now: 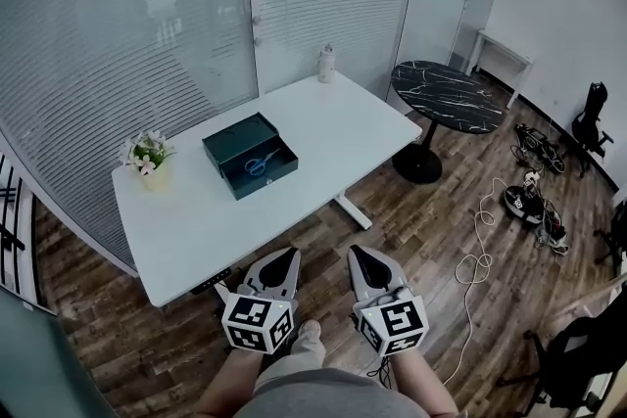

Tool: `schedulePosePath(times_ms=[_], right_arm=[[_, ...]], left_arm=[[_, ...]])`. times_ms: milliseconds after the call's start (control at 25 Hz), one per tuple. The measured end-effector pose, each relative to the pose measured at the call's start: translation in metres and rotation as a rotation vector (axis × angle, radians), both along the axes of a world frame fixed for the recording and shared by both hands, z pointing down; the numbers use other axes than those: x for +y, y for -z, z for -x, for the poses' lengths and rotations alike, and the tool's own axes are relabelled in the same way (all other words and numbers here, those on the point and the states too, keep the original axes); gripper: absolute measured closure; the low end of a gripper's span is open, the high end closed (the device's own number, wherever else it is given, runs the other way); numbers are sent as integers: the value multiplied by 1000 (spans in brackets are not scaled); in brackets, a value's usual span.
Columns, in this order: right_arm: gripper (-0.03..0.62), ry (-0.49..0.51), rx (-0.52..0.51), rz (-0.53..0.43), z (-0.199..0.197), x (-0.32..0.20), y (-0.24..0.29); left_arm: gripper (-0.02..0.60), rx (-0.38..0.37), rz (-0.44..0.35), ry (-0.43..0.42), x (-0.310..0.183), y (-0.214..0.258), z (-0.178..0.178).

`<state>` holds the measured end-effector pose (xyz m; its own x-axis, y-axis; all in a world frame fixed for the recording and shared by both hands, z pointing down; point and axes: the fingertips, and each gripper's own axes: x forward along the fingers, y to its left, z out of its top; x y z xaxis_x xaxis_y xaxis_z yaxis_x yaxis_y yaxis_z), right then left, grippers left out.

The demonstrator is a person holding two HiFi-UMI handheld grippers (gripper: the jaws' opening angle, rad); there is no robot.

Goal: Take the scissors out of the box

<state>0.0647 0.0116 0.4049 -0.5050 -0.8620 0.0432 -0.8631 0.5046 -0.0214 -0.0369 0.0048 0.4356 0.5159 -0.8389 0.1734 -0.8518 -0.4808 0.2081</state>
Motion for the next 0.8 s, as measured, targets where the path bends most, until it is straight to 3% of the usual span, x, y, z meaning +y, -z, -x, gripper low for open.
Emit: schedulePosePath(times_ms=[520, 800], right_arm=[[585, 71, 10, -27, 46, -161, 14], [585, 136, 26, -22, 73, -218, 9]], left_arm=[[577, -12, -7, 57, -151, 4, 42], [578, -16, 13, 126, -209, -4, 73]])
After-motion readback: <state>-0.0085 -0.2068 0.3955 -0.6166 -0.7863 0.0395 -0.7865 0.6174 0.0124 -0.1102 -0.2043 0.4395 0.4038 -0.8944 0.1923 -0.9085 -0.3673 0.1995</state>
